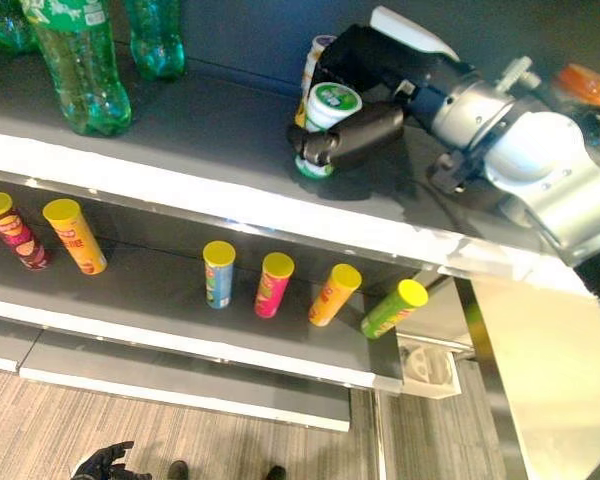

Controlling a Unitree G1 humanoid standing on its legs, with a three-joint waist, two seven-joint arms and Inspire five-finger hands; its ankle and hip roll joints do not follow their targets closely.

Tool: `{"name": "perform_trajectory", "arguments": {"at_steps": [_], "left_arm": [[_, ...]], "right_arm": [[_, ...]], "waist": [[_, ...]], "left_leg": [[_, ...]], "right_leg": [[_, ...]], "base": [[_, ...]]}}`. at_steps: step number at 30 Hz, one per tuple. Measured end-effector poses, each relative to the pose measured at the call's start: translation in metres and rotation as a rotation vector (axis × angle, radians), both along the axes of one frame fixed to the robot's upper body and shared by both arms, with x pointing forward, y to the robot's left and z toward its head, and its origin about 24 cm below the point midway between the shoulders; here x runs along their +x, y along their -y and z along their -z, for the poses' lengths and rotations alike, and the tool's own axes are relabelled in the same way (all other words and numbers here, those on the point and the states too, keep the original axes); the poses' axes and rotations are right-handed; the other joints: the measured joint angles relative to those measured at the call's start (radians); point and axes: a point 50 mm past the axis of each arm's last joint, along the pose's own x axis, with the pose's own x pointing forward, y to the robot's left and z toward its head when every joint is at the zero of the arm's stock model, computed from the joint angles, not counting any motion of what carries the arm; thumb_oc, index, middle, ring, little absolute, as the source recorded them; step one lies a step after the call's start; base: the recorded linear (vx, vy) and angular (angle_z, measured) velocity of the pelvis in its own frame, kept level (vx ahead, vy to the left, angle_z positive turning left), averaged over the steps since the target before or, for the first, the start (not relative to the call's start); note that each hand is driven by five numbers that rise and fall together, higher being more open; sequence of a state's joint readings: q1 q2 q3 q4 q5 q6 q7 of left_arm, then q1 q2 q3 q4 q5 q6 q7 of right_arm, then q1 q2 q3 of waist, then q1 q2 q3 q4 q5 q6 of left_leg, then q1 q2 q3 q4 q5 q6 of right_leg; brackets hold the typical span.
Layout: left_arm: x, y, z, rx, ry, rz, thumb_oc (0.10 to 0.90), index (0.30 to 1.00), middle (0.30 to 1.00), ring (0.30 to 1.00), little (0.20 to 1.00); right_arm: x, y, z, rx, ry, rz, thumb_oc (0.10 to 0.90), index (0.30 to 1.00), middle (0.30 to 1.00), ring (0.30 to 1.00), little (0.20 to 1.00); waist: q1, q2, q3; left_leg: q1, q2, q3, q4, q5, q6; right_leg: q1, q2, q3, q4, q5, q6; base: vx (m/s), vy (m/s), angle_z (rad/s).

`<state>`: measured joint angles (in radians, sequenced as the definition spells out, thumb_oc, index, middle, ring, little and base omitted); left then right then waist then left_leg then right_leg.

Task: Put the goods on the table back onto the shelves and tidy them up.

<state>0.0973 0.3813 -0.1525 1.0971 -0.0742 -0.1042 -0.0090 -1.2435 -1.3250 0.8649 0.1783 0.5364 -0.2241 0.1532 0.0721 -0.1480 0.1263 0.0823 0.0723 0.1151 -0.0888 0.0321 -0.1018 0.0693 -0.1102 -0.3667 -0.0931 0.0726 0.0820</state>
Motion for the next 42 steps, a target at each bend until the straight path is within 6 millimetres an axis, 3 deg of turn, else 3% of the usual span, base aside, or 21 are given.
{"name": "perform_trajectory", "arguments": {"at_steps": [23,24,25,42], "left_arm": [[0.0007,0.0004,0.0,-0.004,0.001,0.003,0.8,0.9,0.9,0.9,0.9],[0.0008,0.0004,-0.0001,-0.004,0.001,0.003,0.8,0.9,0.9,0.9,0.9],[0.0008,0.0004,-0.0001,-0.004,0.001,0.003,0.8,0.9,0.9,0.9,0.9],[0.0004,0.0004,0.0,-0.005,0.0,0.004,0.8,0.9,0.9,0.9,0.9]], "right_arm": [[-0.0039,-0.0088,-0.0008,0.018,-0.042,-0.071,0.4,0.3,0.3,0.3,0.3],[-0.0039,-0.0088,-0.0008,0.018,-0.042,-0.071,0.538,0.507,0.507,0.507,0.507],[-0.0039,-0.0087,-0.0008,0.018,-0.042,-0.071,0.8,0.9,0.9,0.9,0.9],[-0.0064,-0.0082,-0.0077,0.061,-0.029,-0.087,0.8,0.9,0.9,0.9,0.9]], "waist": [[-0.001,0.001,0.0],[-0.001,0.001,0.0],[-0.001,0.001,0.0],[-0.005,0.001,0.0]], "left_leg": [[0.004,0.0,0.001,0.0,0.0,0.0],[0.004,0.0,0.001,0.0,0.0,0.0],[0.004,0.0,0.0,0.0,0.0,0.0],[0.01,0.0,0.002,0.0,0.0,0.0]], "right_leg": [[0.004,0.0,0.0,0.0,0.0,0.0],[0.004,0.0,0.0,0.0,0.0,0.0],[0.004,0.0,0.0,0.0,0.0,0.0],[0.008,0.0,0.0,0.0,0.0,0.0]], "base": [[0.0,0.0,0.0],[0.0,0.0,0.0],[0.0,0.0,0.0],[0.0,0.0,0.0]]}}
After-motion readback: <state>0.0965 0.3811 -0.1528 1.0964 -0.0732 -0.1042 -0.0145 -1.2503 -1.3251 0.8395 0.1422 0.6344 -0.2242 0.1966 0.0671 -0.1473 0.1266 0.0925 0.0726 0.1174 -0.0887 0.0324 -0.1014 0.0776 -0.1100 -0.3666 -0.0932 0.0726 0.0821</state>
